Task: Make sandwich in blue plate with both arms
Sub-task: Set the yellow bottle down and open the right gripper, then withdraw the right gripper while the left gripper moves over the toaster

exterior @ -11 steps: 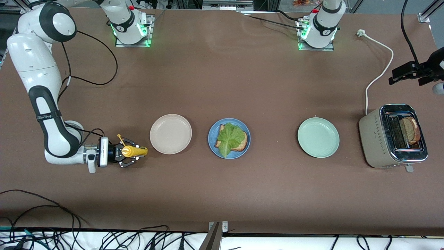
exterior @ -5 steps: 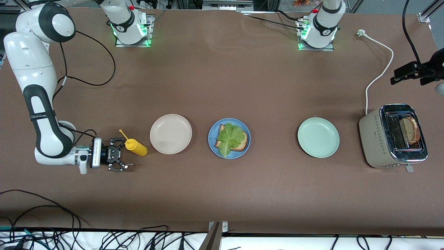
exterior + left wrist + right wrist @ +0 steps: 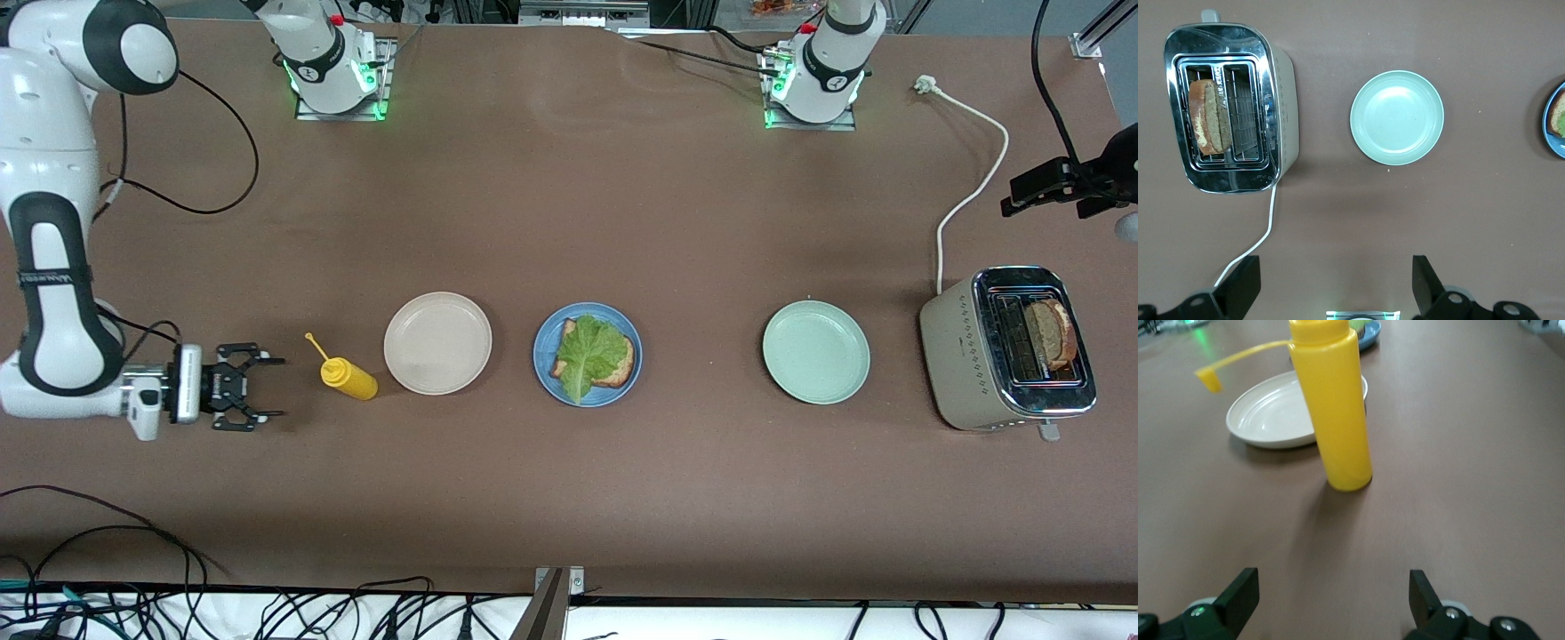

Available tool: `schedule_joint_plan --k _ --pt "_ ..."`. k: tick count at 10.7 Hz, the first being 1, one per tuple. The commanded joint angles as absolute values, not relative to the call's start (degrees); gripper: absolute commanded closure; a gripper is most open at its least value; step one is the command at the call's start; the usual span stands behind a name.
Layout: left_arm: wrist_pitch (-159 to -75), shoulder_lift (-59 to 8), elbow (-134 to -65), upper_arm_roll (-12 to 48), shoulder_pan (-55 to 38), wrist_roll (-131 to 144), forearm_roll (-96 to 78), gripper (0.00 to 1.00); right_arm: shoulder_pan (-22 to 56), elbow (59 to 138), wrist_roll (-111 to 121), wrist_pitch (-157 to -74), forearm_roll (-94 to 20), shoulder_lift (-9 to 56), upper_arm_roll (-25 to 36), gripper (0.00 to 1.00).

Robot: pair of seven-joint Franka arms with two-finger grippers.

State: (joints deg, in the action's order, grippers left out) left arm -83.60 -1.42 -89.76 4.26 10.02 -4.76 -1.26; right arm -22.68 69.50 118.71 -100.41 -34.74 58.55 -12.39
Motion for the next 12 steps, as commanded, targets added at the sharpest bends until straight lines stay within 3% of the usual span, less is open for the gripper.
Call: schedule_joint_plan --k 1,9,12 --pt "-83.58 -1.67 -89.03 4.48 11.60 -5.10 -1.41 0.00 -21.97 74.16 104.56 -98.96 -25.43 47.76 -10.90 0.00" --pt "-83.76 -1.84 -88.95 4.48 11.78 -5.10 -1.49 0.00 -14.07 82.26 42.18 -95.71 -5.91 24.63 -10.20 0.00" --pt "-83.76 -2.19 -88.86 4.48 11.78 -5.10 -1.67 0.00 -8.90 84.55 19.40 -94.05 -2.99 18.30 -6.44 0.00"
